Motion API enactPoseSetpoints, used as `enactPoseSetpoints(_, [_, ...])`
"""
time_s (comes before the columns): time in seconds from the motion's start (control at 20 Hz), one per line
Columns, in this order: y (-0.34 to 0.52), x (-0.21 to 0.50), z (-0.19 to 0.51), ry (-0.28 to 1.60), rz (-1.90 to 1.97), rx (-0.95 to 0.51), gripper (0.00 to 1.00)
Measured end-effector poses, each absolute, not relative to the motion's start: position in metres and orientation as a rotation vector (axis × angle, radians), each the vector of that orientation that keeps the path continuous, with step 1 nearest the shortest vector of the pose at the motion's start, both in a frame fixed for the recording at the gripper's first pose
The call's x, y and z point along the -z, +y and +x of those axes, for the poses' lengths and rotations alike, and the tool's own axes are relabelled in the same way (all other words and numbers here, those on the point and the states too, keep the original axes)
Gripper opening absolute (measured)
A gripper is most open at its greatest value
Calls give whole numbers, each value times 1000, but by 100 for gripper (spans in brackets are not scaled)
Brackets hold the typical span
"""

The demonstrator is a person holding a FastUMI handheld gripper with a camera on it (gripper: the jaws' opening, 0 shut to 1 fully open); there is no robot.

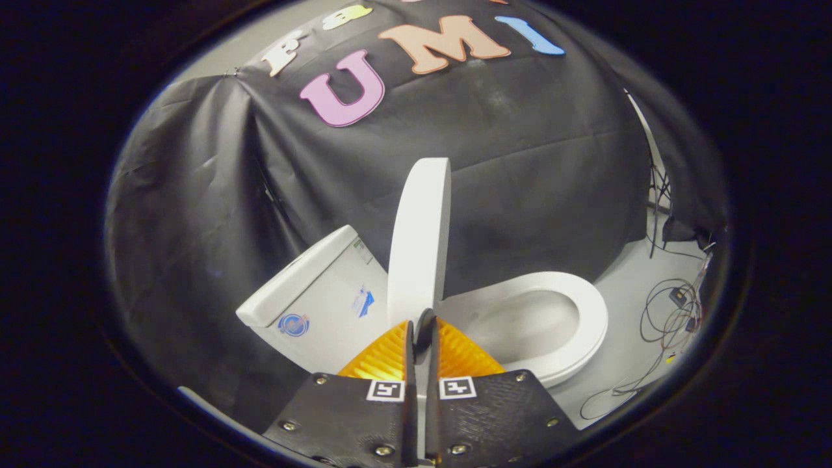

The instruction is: Open the toilet lid.

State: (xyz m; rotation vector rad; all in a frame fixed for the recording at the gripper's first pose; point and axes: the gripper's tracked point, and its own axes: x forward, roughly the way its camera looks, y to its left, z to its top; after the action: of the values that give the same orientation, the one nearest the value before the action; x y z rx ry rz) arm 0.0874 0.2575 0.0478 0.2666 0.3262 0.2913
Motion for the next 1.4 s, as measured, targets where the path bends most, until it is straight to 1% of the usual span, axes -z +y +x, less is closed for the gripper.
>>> enactPoseSetpoints(0.65, [326, -61, 80, 250, 148, -348, 5])
enactPoseSetpoints(1.05, [366, -63, 76, 186, 20, -351, 5])
enactPoseSetpoints(1.4, [397, -61, 73, 173, -39, -385, 5])
